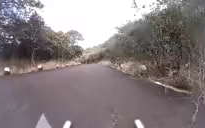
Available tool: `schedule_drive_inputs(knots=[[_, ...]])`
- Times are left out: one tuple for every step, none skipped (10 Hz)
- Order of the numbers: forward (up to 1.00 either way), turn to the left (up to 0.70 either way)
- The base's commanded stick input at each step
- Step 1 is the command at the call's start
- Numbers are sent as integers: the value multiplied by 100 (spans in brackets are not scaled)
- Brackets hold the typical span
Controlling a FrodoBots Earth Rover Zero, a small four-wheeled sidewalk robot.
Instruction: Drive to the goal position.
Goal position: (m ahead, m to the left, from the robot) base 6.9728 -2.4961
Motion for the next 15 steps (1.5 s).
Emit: schedule_drive_inputs(knots=[[50, 0], [50, 0], [50, 0], [50, 0], [50, 0], [50, 0], [50, 0], [50, 0], [50, 1], [50, 6], [50, 11], [50, 15], [50, 20], [50, 25], [50, 25]])
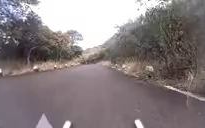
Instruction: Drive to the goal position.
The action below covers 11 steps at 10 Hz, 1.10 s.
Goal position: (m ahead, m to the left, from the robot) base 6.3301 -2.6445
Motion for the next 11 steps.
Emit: schedule_drive_inputs(knots=[[50, 21], [50, 8], [50, 0], [50, 0], [50, 0], [50, 0], [50, 0], [50, 0], [50, 0], [50, 0], [50, 0]])
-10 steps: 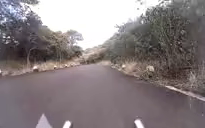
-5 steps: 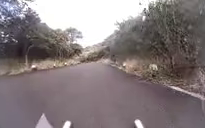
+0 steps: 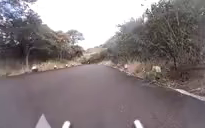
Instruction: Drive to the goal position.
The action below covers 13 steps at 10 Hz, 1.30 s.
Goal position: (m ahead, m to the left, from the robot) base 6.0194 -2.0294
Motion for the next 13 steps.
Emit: schedule_drive_inputs(knots=[[50, 0], [50, 0], [50, 0], [50, 0], [50, 0], [50, 0], [50, 0], [50, 0], [50, 0], [50, 0], [50, 0], [50, 0], [50, 0]])
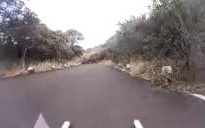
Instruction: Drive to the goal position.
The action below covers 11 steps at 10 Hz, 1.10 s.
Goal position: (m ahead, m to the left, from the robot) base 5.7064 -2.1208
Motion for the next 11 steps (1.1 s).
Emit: schedule_drive_inputs(knots=[[50, 0], [50, 0], [50, 0], [50, 0], [50, 0], [50, 0], [50, 0], [50, 0], [50, 0], [50, 0], [50, 0]])
